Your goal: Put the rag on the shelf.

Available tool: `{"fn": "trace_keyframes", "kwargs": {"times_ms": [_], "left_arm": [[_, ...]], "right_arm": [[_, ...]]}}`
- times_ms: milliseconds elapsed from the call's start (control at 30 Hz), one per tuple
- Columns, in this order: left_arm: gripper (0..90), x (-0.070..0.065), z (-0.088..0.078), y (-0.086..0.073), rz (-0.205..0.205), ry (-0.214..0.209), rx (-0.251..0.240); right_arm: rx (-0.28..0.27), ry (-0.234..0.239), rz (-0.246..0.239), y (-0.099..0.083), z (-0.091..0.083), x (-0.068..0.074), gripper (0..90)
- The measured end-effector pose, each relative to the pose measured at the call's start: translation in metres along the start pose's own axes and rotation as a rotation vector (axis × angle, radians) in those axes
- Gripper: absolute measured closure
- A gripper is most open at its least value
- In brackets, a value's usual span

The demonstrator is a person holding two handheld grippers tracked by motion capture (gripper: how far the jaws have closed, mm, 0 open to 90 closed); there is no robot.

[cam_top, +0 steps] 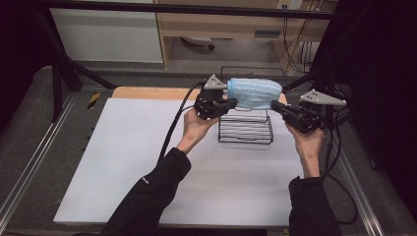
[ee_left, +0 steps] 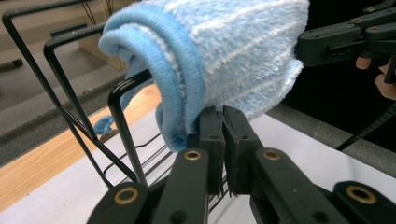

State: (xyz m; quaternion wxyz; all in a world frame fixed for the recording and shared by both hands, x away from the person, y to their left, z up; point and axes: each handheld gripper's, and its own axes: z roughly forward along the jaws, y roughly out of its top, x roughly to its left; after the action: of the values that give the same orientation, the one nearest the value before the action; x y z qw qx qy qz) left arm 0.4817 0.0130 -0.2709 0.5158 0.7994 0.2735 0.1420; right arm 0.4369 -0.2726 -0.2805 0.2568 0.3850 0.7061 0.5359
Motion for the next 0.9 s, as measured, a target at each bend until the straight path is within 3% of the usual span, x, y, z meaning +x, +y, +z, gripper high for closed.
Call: {"fn": "trace_keyframes", "kwargs": {"times_ms": [167, 400, 633, 900], "left_arm": [[86.2, 0.000, 0.000, 0.000, -0.002, -0.003, -0.006], [81.6, -0.005, -0.015, 0.004, 0.008, -0.017, -0.039], [74.2, -0.004, -0.028, 0.013, -0.005, -0.012, -0.064], [58.9, 0.002, -0.039, 0.015, -0.022, 0.000, -0.071]], "right_arm": [[-0.006, -0.006, -0.005, -0.005, 0.003, -0.001, 87.4], [-0.032, 0.001, -0.045, 0.000, -0.005, 0.007, 80.8], [-0.050, 0.003, -0.056, 0.015, -0.010, 0.015, 73.4], [-0.058, 0.005, -0.046, 0.024, -0.013, 0.019, 62.0]]}}
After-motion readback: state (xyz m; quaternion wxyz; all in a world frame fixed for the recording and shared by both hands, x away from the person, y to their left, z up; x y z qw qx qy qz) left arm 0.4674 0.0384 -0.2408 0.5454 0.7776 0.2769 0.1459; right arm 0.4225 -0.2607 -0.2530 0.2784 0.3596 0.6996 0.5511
